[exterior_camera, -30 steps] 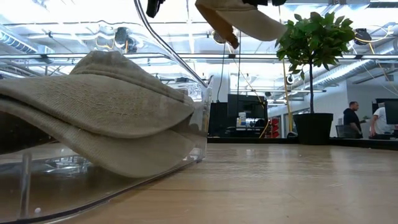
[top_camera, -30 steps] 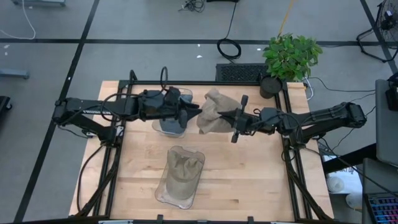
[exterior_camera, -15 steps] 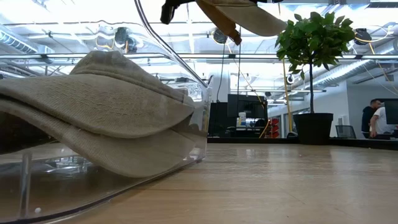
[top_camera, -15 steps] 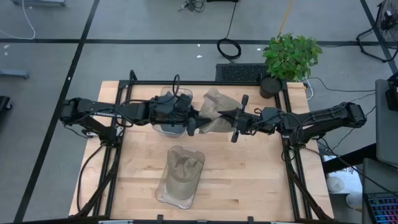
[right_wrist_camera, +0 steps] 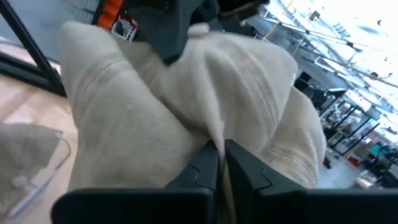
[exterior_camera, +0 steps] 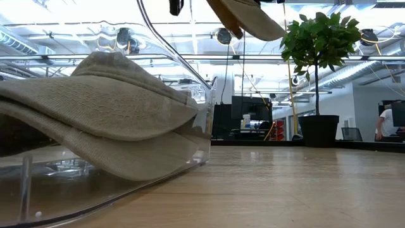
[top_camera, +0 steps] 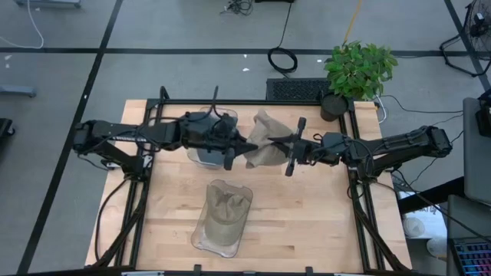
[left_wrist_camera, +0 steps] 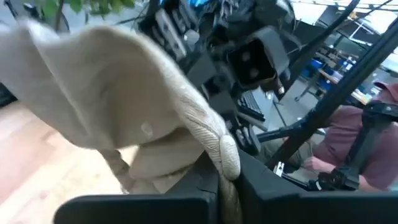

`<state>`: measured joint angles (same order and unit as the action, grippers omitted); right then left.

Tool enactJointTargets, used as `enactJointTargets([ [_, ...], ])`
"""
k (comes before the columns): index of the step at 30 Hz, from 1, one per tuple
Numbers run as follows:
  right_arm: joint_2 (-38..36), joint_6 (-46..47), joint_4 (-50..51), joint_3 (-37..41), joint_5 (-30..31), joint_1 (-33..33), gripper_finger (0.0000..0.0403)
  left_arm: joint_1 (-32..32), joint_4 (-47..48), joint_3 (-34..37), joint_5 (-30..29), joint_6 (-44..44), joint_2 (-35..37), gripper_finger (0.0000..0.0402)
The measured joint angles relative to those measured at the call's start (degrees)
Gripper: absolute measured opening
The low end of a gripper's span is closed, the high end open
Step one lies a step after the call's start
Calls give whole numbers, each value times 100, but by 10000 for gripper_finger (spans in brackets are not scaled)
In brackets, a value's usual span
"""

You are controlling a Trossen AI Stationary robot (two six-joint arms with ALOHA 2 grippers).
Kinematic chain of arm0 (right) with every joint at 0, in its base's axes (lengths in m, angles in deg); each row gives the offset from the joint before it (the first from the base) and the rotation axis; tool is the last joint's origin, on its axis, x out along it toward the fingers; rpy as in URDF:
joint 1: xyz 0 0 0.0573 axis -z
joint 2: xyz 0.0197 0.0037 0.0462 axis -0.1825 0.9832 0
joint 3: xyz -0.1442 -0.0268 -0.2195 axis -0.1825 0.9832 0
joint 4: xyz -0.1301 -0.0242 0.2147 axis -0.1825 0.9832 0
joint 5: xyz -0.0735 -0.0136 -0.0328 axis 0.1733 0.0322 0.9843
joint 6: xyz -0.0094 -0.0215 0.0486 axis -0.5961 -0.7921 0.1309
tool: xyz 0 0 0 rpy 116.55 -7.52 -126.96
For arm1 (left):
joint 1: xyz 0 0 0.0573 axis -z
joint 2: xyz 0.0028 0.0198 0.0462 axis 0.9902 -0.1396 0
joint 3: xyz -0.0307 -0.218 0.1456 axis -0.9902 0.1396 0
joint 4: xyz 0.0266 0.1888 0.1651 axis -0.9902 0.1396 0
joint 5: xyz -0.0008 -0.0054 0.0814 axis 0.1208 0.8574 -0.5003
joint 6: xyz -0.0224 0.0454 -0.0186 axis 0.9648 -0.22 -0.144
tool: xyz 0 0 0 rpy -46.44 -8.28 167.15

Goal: Stack caps by color
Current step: Stack the brown cap on the stacked brown caps in the bottom transparent bin

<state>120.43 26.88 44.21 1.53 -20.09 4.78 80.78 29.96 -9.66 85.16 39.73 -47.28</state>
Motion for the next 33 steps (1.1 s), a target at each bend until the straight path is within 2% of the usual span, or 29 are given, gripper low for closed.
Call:
enactJointTargets([
  [4, 0, 551, 15, -2, -62, 0, 23, -82, 840, -360, -101, -244, 121, 9],
  [9, 0, 1205, 122, -2, -899, 4, 37, -80, 2428, -1295, -897, -973, 135, 8],
  [12, 0, 1276, 252, -2, -1125, -2, 59, -87, 3240, -1855, -1014, -1145, 124, 8],
  [14, 0, 1377, 429, -2, -1158, 0, 81, -124, 3685, -2138, -642, -1151, 103, 8],
  [18, 64, 1803, 730, -2, -1158, 73, 138, -49, 4473, -2427, 585, -1599, 87, 8],
  [23, 299, 2220, 782, -2, -1378, 197, 208, 398, 5063, -2445, 1342, -2350, 51, 8],
  [25, 477, 2225, 603, -2, -1713, 262, 229, 612, 4982, -2448, 1616, -2595, -85, 7],
  [28, 838, 2410, 193, -2, -2426, 407, 247, 863, 4951, -2447, 1692, -2805, -268, 7],
  [33, 1413, 3154, -533, -2, -3826, 673, 248, 934, 5028, -2497, 1602, -2859, -342, 7],
])
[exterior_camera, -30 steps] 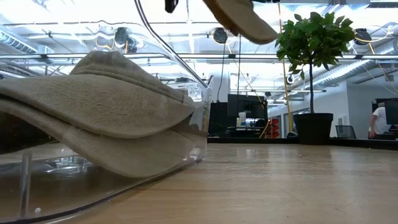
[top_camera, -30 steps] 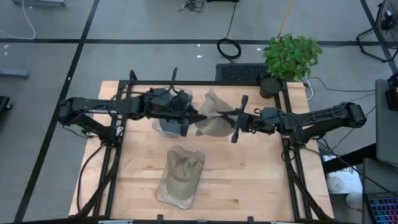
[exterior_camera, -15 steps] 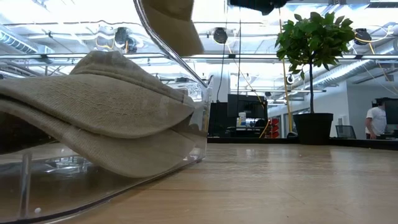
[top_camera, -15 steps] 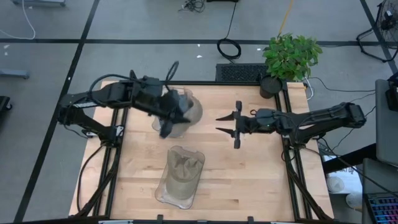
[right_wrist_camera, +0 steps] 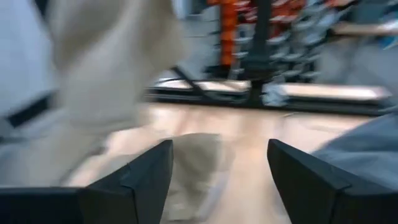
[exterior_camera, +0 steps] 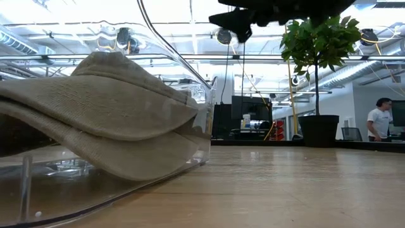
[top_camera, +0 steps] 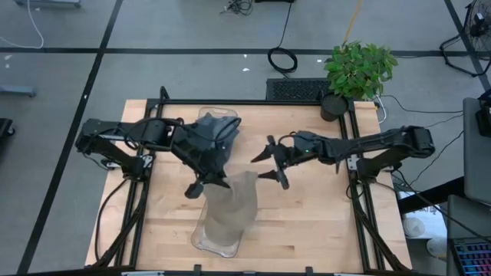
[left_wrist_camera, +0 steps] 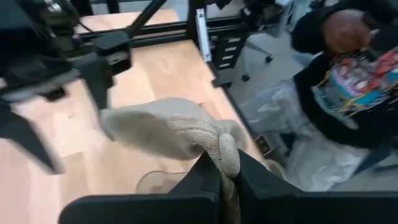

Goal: Stack caps by color
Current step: Stack the brown cap on the stacked brown caps in the bottom transparent bin

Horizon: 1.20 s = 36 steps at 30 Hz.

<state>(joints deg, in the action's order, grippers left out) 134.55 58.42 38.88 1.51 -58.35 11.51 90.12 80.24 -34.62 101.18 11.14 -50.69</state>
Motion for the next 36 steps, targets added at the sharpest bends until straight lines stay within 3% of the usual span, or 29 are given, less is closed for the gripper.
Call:
enactJointTargets([
  [4, 242, 495, -111, 0, -656, 88, 242, -91, 207, -1, -361, -200, 101, 7],
  [16, 801, 1081, -1090, 4, -974, 84, 229, -425, 44, -127, -232, -631, 134, 7],
  [19, 792, 865, -1098, 4, -1069, 90, 180, -500, 64, -115, -308, -485, 119, 7],
  [23, 726, 507, -1176, 2, -1810, 85, 42, -561, -101, -117, -331, -332, 128, 18],
  [26, 729, 371, -1118, 0, -2088, 55, 11, -559, -239, -115, -490, -386, 126, 28],
  [30, 724, 346, -1072, -1, -1888, -12, 4, -565, -439, -115, -1159, -215, 138, 32],
  [36, 253, 14, -367, -24, -921, -21, 2, -614, 480, -660, -3143, 184, 366, 40],
])
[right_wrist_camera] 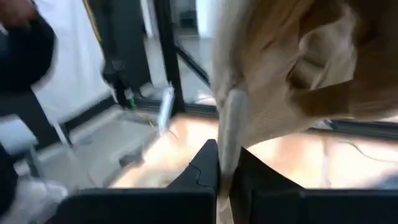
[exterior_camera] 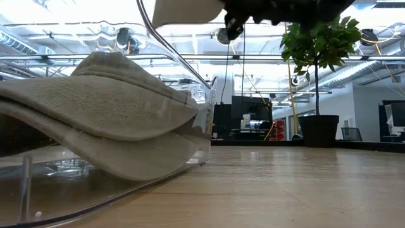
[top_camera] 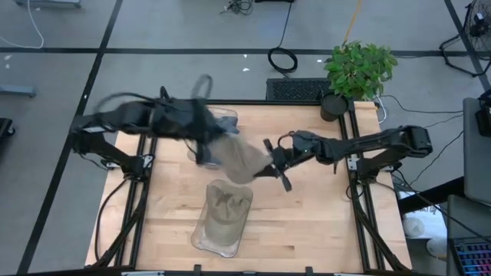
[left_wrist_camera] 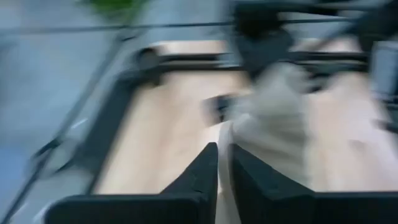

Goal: Stack caps by color
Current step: Stack the brown cap on the stacked brown caps in the bottom transparent bin

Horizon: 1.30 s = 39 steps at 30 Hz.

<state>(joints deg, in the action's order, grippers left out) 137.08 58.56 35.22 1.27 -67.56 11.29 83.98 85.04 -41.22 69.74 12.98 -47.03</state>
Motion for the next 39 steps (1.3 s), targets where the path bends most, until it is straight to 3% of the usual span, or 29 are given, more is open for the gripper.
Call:
enactJointTargets([
  [6, -710, -502, 789, 33, 574, -89, 1, -222, 1804, -275, -1752, 1535, 130, 128],
  [9, -968, -780, 859, 18, 810, -172, 1, -406, 2479, -273, -1868, 2253, 120, 184],
  [12, -1175, -1003, 938, 44, 875, -191, 1, -456, 2468, -251, -1800, 2490, 132, 224],
  [17, -1522, -1696, 844, 26, 917, -237, 1, -336, 1384, 128, -1036, 2021, 148, 246],
  [26, -2136, -2084, 1330, 28, 901, -192, 0, -299, -251, 1474, 242, 1678, 621, 220],
  [33, -2033, -2089, 1191, 32, 914, -235, 0, -271, -2795, 2868, 1506, 1518, 869, 219],
  [39, -1977, -2061, 1029, 28, 889, -311, 0, -273, -3589, 3060, 1806, 1313, 875, 230],
])
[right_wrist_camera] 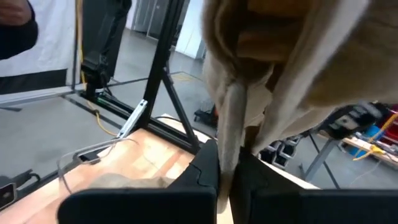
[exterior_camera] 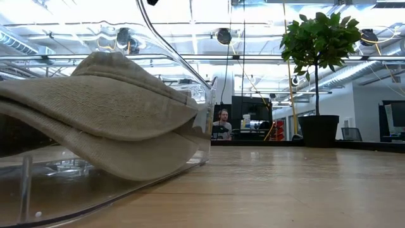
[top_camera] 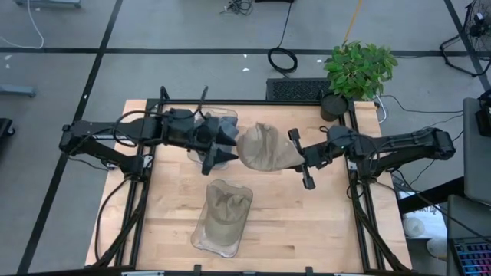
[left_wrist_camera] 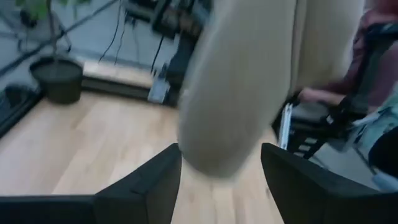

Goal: Stack caps by color
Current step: Stack the brown cap on the stacked brown caps in the bottom transparent bin

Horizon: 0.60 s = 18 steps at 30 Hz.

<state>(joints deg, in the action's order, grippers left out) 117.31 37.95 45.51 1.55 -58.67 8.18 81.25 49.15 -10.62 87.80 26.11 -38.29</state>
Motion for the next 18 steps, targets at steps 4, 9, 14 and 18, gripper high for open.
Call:
enactJointTargets([
  [4, 15, -5, 8, 0, -13, -95, 0, 2, -472, 0, 279, 138, 0, 226],
  [9, 16, -29, 26, 0, -12, -154, 0, 1, -576, 0, 338, 371, -158, 216],
  [14, 49, -34, 44, 0, -158, -143, 0, 62, -812, -2, 672, 393, -373, 204],
  [18, 58, -33, 23, 2, -162, -145, 0, 137, -911, -2, 744, 365, -394, 180],
])
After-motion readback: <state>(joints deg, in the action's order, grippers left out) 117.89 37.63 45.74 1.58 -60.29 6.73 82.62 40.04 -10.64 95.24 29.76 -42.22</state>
